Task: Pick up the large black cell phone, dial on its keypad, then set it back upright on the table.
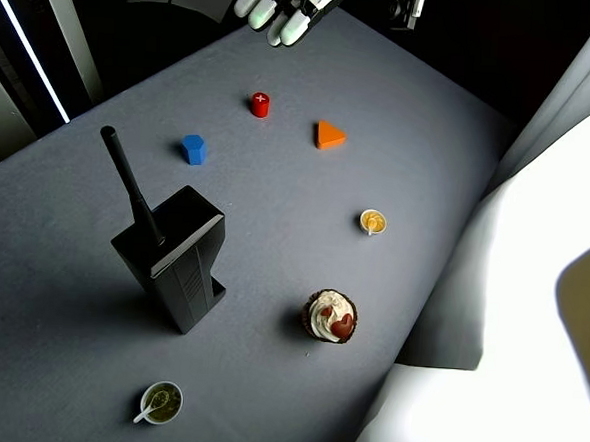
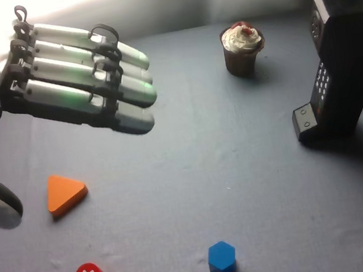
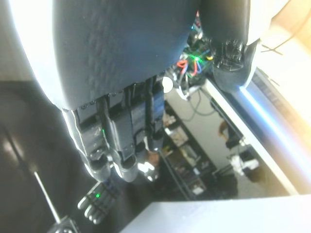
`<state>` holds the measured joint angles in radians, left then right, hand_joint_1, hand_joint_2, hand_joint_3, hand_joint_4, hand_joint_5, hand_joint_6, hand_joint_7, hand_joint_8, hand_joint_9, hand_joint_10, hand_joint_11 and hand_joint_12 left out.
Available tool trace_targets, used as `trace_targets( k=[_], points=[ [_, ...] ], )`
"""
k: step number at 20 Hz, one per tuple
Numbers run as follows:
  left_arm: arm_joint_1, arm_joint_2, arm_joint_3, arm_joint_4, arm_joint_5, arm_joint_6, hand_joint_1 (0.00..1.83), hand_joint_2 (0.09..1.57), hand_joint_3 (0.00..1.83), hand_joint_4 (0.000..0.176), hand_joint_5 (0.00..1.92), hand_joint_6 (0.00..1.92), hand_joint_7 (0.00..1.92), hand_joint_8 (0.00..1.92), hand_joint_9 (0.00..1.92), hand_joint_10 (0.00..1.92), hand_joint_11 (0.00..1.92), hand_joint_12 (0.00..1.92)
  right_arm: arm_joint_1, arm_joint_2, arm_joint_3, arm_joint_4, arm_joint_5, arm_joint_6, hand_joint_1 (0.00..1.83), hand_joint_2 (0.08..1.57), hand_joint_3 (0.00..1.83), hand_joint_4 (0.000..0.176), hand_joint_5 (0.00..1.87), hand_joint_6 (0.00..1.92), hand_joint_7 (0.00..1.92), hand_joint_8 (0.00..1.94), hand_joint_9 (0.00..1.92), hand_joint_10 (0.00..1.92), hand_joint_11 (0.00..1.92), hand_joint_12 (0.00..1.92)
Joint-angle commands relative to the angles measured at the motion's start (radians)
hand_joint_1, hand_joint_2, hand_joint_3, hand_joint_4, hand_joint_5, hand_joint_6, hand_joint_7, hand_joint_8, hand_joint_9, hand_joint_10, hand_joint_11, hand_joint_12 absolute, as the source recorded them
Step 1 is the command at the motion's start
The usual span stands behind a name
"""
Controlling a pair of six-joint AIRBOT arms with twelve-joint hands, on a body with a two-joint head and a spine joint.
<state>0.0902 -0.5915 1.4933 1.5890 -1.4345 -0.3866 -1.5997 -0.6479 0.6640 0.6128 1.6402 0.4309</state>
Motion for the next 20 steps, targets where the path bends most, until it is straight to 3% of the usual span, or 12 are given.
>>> trace_targets(
  k=[1, 5, 9, 12, 15, 17, 19, 20],
  points=[
    [-0.026, 0.007, -0.001, -0.107, -0.036, 0.001, 0.00, 1.11, 0.00, 0.000, 0.08, 0.00, 0.07, 0.00, 0.08, 0.00, 0.00, 0.22, 0.004, 0.006, 0.003, 0.028, 0.124, 0.008, 0.06, 0.92, 0.02, 0.000, 0.00, 0.00, 0.00, 0.00, 0.00, 0.00, 0.03, 0.03],
    [-0.024, 0.006, 0.004, -0.106, -0.040, 0.014, 0.00, 1.12, 0.00, 0.000, 0.09, 0.00, 0.09, 0.01, 0.09, 0.00, 0.00, 0.25, -0.007, 0.002, 0.013, 0.028, 0.124, 0.004, 0.04, 0.92, 0.01, 0.000, 0.00, 0.00, 0.00, 0.00, 0.00, 0.00, 0.01, 0.03],
    [-0.025, 0.006, 0.001, -0.106, -0.037, 0.014, 0.00, 1.13, 0.00, 0.000, 0.06, 0.00, 0.08, 0.00, 0.07, 0.00, 0.00, 0.20, -0.006, -0.013, 0.030, 0.028, 0.124, -0.062, 0.12, 0.92, 0.00, 0.000, 0.00, 0.00, 0.00, 0.00, 0.00, 0.00, 0.03, 0.05],
    [-0.025, 0.006, -0.002, -0.106, -0.028, 0.016, 0.00, 1.14, 0.00, 0.000, 0.10, 0.00, 0.14, 0.01, 0.12, 0.01, 0.00, 0.35, 0.011, -0.024, 0.040, 0.028, 0.124, -0.089, 0.24, 0.89, 0.00, 0.000, 0.00, 0.00, 0.00, 0.00, 0.00, 0.00, 0.05, 0.06],
    [-0.021, 0.008, -0.004, -0.106, -0.027, 0.026, 0.00, 1.15, 0.00, 0.000, 0.07, 0.00, 0.11, 0.00, 0.11, 0.00, 0.00, 0.33, 0.098, -0.052, 0.049, 0.022, 0.124, -0.121, 0.26, 0.88, 0.00, 0.000, 0.00, 0.00, 0.00, 0.00, 0.00, 0.00, 0.05, 0.08],
    [-0.015, 0.009, -0.001, -0.105, -0.021, 0.026, 0.00, 1.15, 0.00, 0.000, 0.09, 0.00, 0.13, 0.00, 0.12, 0.00, 0.00, 0.37, 0.183, -0.104, 0.085, -0.007, 0.118, -0.189, 0.35, 0.85, 0.00, 0.000, 0.00, 0.00, 0.00, 0.00, 0.01, 0.00, 0.00, 0.28],
    [-0.016, 0.009, -0.002, -0.104, -0.020, 0.025, 0.00, 1.16, 0.00, 0.000, 0.09, 0.00, 0.13, 0.00, 0.13, 0.00, 0.00, 0.35, 0.246, -0.129, 0.109, -0.024, 0.050, -0.236, 0.40, 0.84, 0.00, 0.000, 0.00, 0.00, 0.00, 0.00, 0.02, 0.00, 0.00, 0.34],
    [-0.015, 0.011, -0.003, -0.106, -0.020, 0.027, 0.00, 1.16, 0.00, 0.000, 0.07, 0.00, 0.10, 0.01, 0.10, 0.01, 0.00, 0.25, 0.279, -0.138, 0.120, -0.024, 0.016, -0.250, 0.44, 0.84, 0.00, 0.000, 0.00, 0.00, 0.00, 0.00, 0.02, 0.00, 0.00, 0.37]
  ],
)
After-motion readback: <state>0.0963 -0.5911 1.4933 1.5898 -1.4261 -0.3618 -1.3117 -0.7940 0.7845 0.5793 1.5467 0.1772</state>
